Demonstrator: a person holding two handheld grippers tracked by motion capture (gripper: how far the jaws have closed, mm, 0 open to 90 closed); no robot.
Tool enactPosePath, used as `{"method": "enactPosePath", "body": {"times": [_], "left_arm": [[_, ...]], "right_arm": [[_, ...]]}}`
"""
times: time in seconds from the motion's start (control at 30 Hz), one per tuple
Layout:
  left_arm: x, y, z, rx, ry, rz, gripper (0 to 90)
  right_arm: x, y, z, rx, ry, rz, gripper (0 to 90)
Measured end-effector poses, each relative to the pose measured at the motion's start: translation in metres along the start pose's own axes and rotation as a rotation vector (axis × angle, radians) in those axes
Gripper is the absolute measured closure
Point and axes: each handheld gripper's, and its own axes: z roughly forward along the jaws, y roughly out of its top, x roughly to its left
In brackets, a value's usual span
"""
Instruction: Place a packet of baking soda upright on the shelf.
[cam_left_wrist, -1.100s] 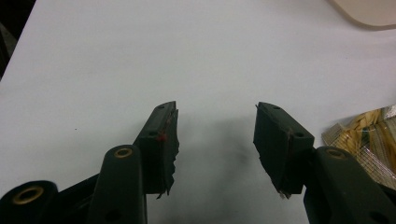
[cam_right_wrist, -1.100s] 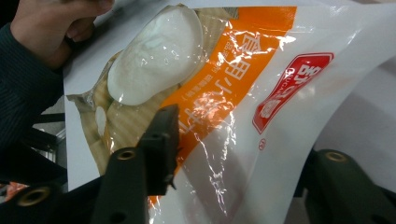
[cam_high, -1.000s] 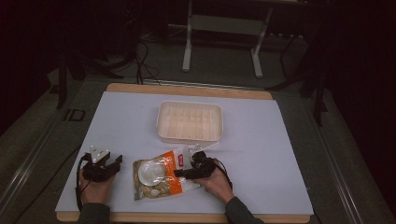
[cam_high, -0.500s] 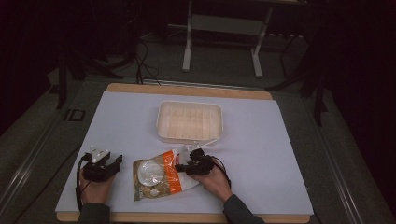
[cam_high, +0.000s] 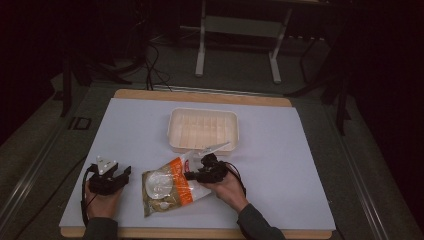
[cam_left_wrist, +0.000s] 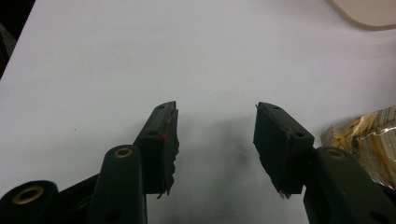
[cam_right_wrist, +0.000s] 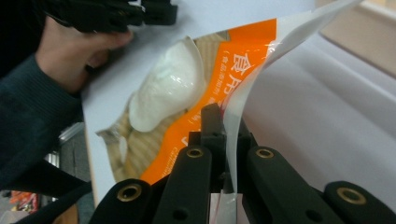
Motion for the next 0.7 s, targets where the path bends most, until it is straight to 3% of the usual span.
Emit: {"method": "enactPosePath", "body": {"times": [0.7], "left_arm": [[0.001,0.0,0.0,-0.006,-0.003,-0.013,49.3]], "right_arm": [[0.029,0.049,-0.011,-0.03,0.099,-0.078,90.0]]}}
